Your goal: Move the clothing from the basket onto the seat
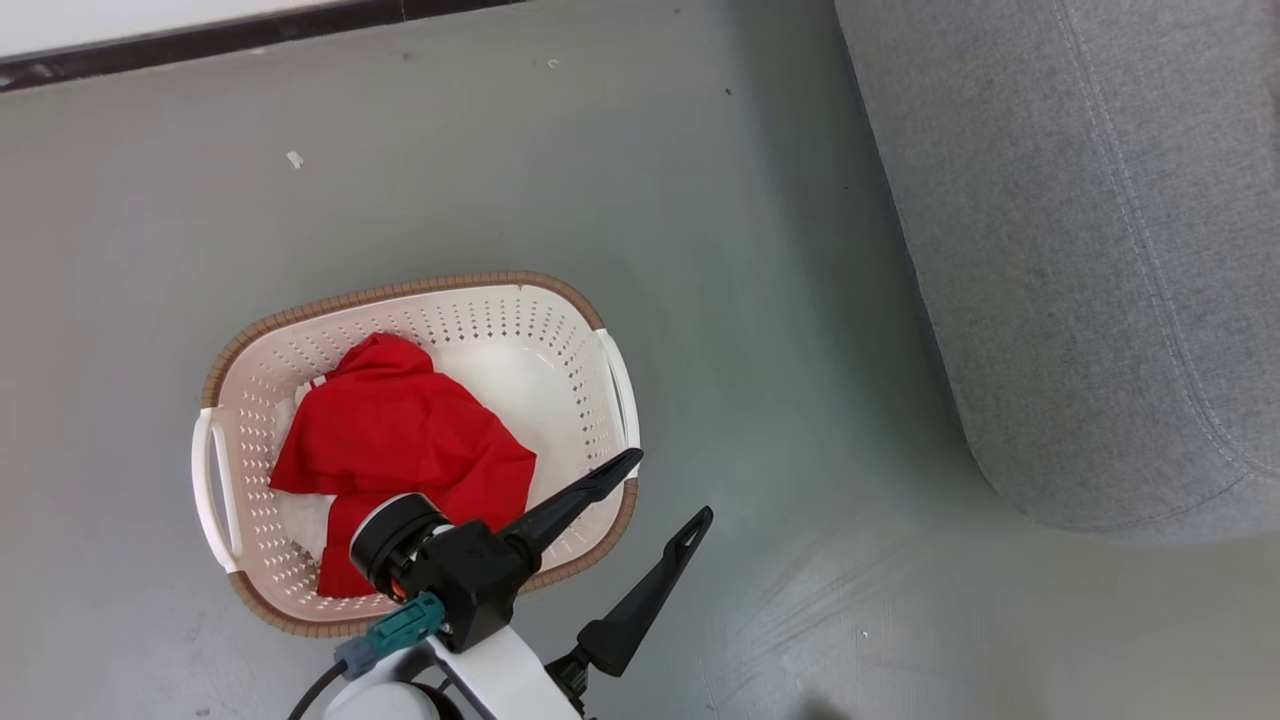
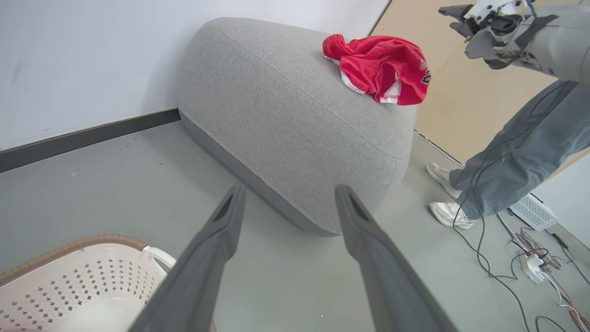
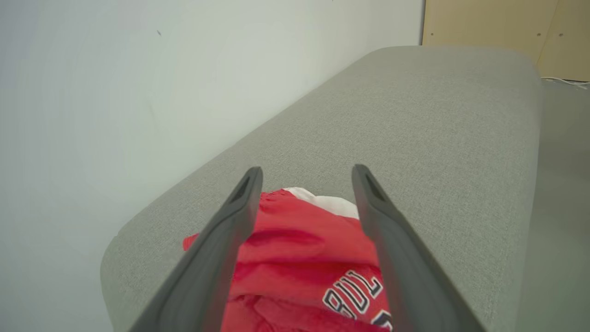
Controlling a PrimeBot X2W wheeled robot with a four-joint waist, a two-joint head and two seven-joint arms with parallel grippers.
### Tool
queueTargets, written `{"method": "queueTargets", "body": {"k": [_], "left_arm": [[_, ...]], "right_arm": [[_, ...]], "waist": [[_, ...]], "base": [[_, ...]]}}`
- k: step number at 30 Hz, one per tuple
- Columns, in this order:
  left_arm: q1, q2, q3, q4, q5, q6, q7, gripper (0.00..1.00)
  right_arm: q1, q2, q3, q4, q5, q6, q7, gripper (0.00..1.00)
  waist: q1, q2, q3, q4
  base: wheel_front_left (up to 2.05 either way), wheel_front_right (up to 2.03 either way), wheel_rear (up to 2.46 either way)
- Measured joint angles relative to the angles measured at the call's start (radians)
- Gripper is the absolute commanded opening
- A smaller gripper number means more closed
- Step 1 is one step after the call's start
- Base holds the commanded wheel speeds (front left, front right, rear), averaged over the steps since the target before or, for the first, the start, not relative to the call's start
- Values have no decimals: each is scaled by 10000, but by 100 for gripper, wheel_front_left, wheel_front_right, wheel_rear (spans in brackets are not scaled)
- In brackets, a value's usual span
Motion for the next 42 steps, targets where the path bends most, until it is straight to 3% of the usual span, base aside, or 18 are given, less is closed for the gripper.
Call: {"method": "queueTargets", "body": {"k": [17, 25, 30, 42], "left_arm": [[31, -205, 313, 581, -171, -109, -673, 100], [276, -222, 872, 1133, -173, 240, -1231, 100], [561, -215, 1239, 1547, -171, 552, -1670, 100], [1476, -487, 2176, 2374, -439, 1204, -2178, 100]], "right_arm": [[2328, 1818, 2554, -2197, 548, 0, -1085, 100], [3125, 2583, 4199, -3532, 433, 0, -1246, 100], [3526, 2681, 5102, -4184, 90, 0, -1289, 100], [4742, 3369, 7122, -4836, -33, 0, -1331, 100]], "waist": [[0, 0, -891, -37], [0, 0, -1453, 90], [-1, 0, -1855, 244], [0, 0, -2918, 965]], "base": [[0, 0, 0], [0, 0, 0], [0, 0, 0], [0, 0, 0]]}}
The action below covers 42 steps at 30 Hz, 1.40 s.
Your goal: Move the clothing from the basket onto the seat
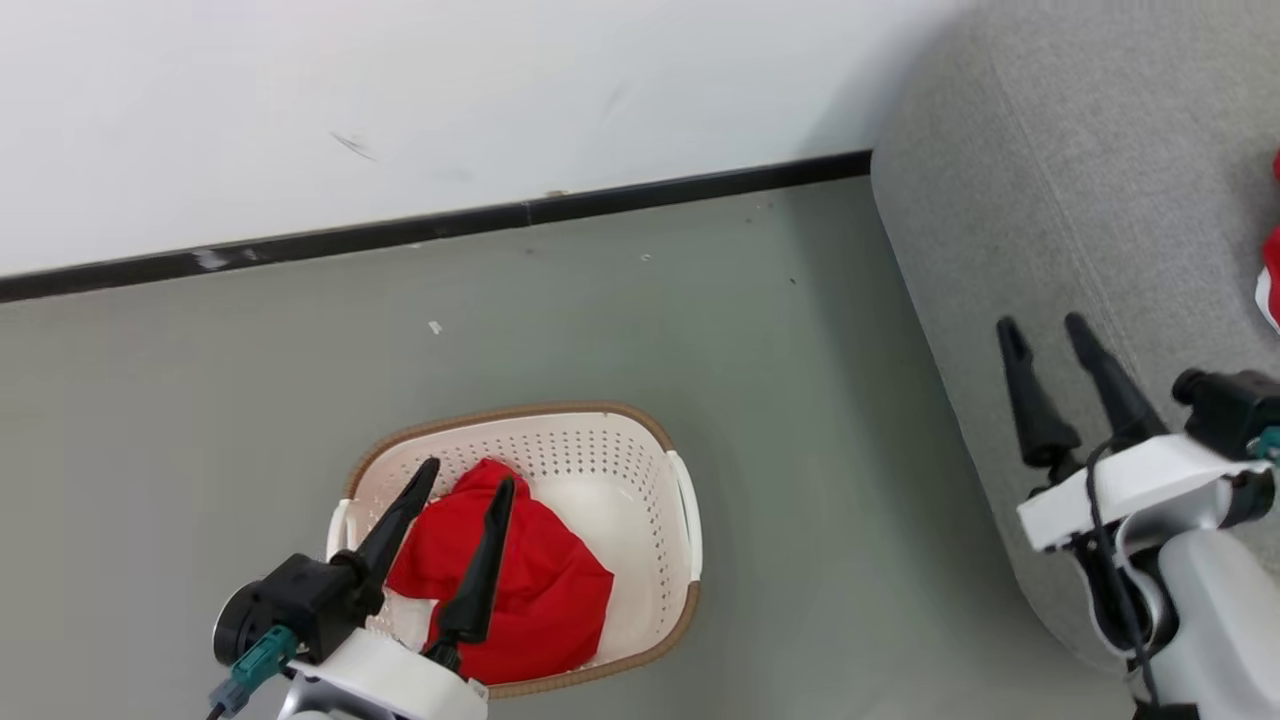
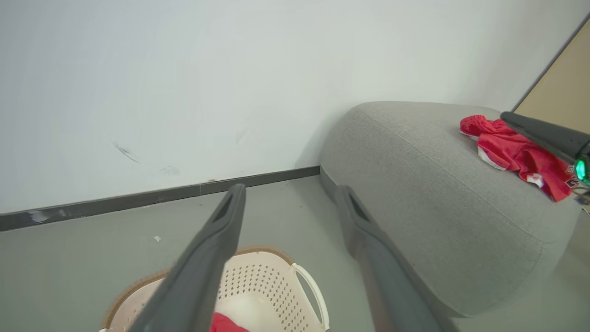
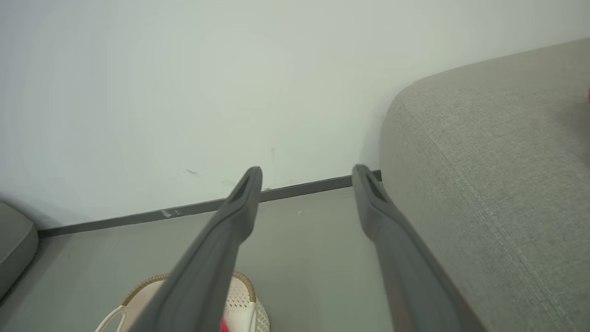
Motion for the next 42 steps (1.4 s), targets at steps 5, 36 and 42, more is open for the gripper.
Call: {"method": "queueTargets", "body": {"k": [5, 36, 42], "left_arm": [[356, -73, 194, 265, -21, 81, -44, 100], [1568, -422, 1011, 1147, -155, -54, -84, 100], [1822, -420, 1122, 1244, -119, -199, -84, 100]], "right_arm": [[477, 130, 441, -2, -157, 0, -2, 100], [3302, 972, 458, -117, -1783, 0, -2, 100], [3706, 1156, 366, -245, -1919, 0, -2, 100]], "waist": [[0, 0, -388, 357], [0, 0, -2265, 2029], [0, 0, -2542, 2166]], "base": [[0, 0, 0], [0, 0, 0], [0, 0, 0]]}}
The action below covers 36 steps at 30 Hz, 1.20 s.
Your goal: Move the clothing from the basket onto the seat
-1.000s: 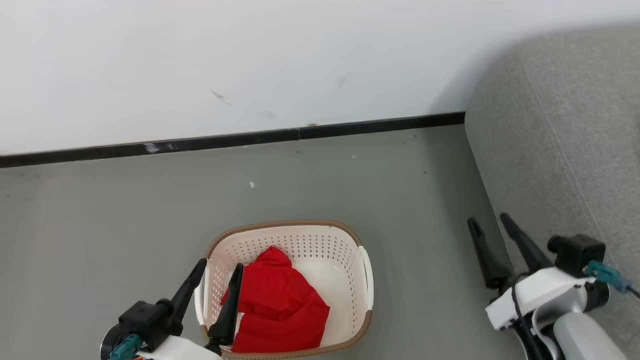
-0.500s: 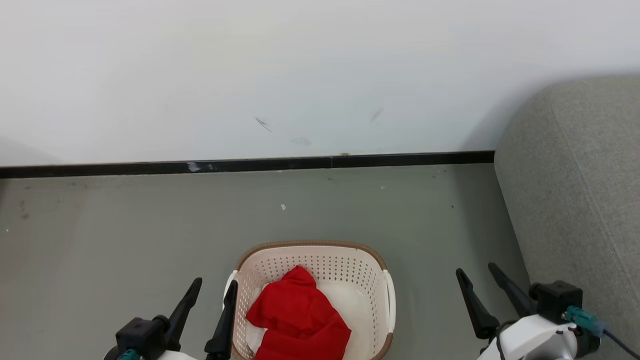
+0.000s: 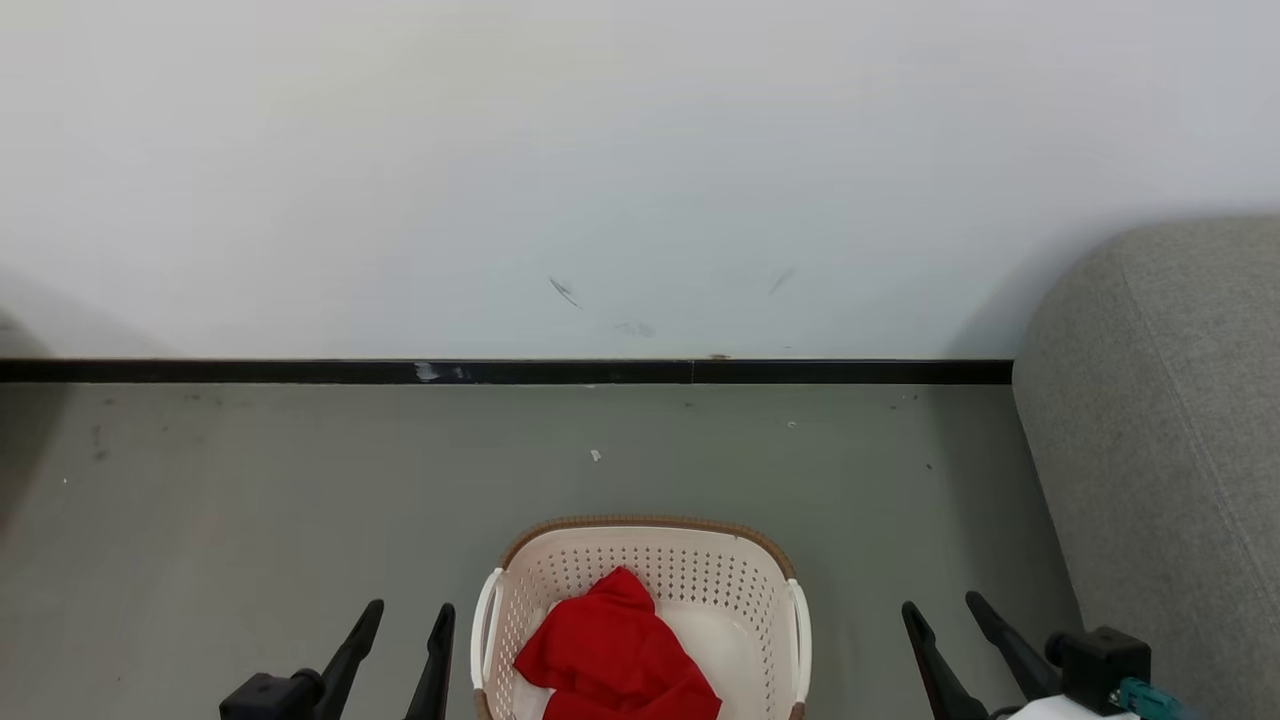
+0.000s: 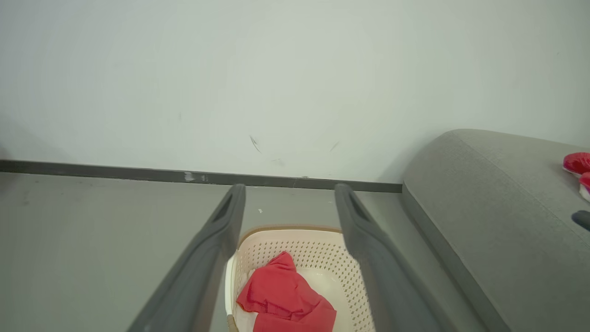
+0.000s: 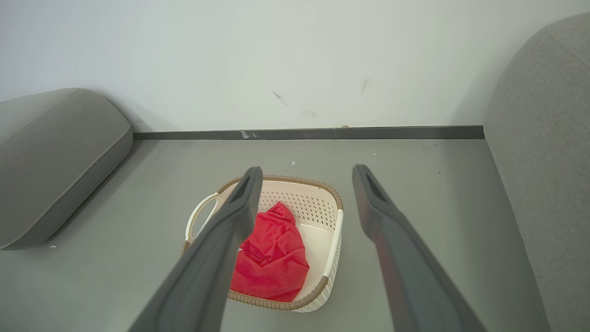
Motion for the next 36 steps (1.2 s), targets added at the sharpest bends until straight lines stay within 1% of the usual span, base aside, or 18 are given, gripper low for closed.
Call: {"method": "queueTargets", "body": {"k": [10, 21, 27, 34, 36], "left_arm": [[386, 6, 29, 40, 150, -17, 0, 100], [389, 46, -418, 35, 326, -332, 17, 100], [187, 48, -765, 31, 328, -543, 408, 100], [-457, -12, -1195, 115, 453, -796, 915, 100], [-617, -58, -1321, 169, 510, -800, 1070, 100]], "right_arm": [[525, 111, -23, -259, -224, 0, 0, 100], [1027, 203, -318, -589, -351, 0, -2, 100], [1263, 253, -430, -777, -437, 0, -2, 100], [1476, 270, -468, -955, -441, 0, -2, 100], [1545, 274, -464, -1049, -445, 0, -2, 100]], "waist": [[0, 0, -224, -23], [-1, 0, 70, -238], [-1, 0, 364, -361], [0, 0, 822, -497], [0, 0, 975, -536]], "base": [[0, 0, 0], [0, 0, 0], [0, 0, 0], [0, 0, 0], [0, 0, 0]]}}
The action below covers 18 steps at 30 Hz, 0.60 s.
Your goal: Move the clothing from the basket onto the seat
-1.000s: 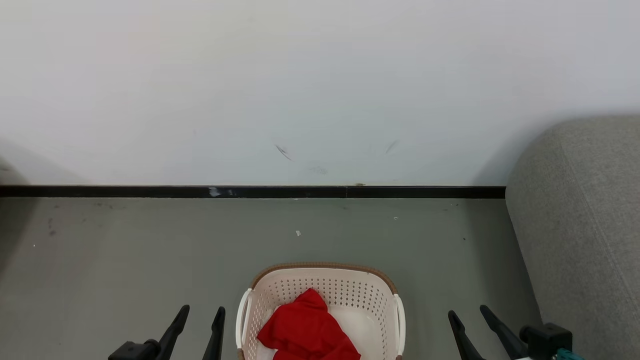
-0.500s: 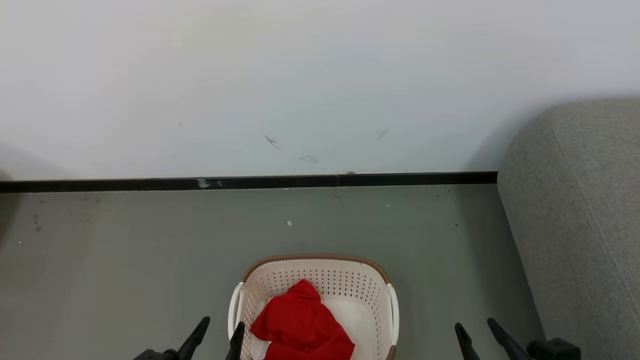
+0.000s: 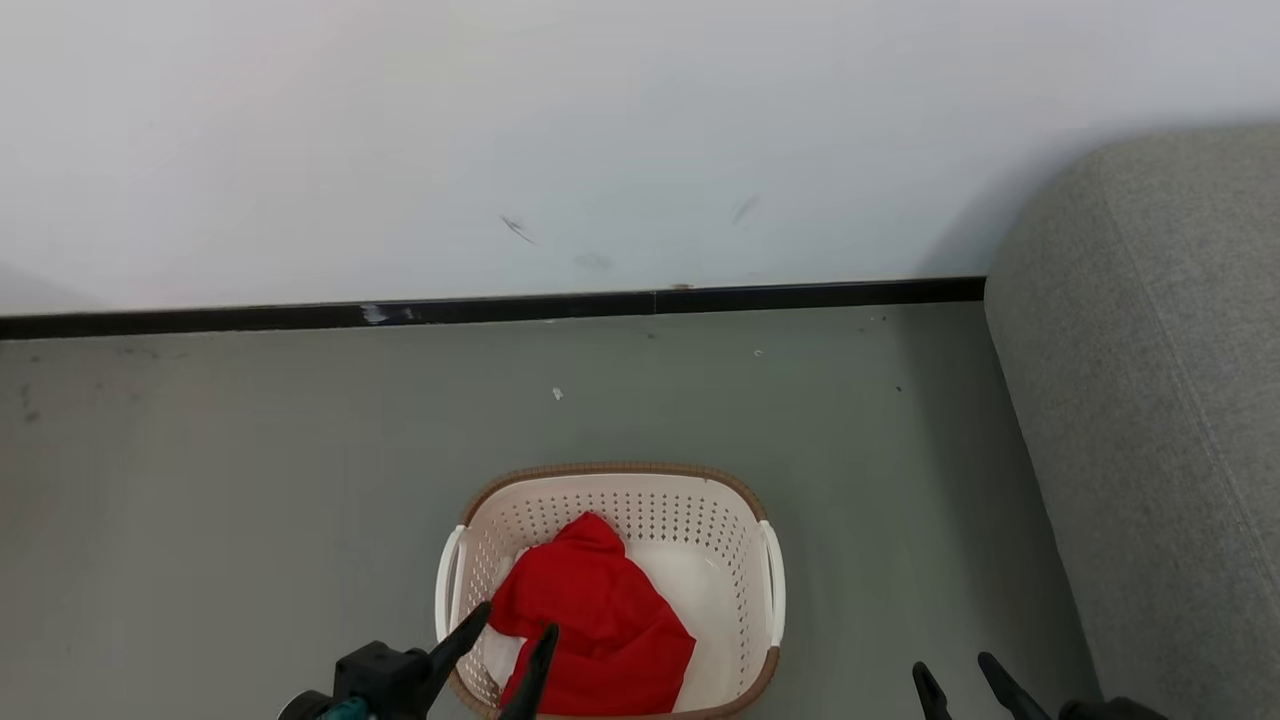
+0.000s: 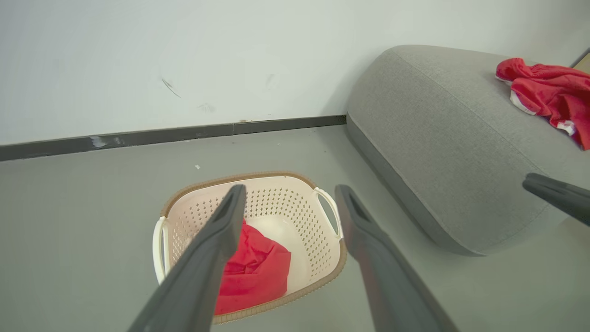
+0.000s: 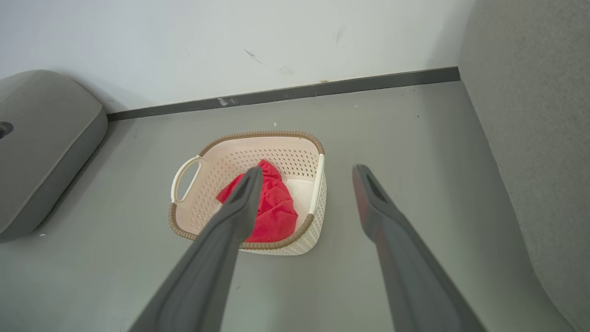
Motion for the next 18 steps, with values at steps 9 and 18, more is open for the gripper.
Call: {"method": "queueTargets", "body": {"k": [9, 18], "left_arm": [[-968, -132, -382, 345, 389, -169, 646, 100], [-2122, -174, -640, 721, 702, -171, 1419, 100]], "right_arm": [[-8, 12, 21, -447, -10, 0, -4, 100], [-434, 15, 142, -775, 119, 0, -6, 100]], "waist": [[0, 0, 898, -208], [0, 0, 1886, -430]], "base": [[0, 0, 0], [0, 0, 0]]}}
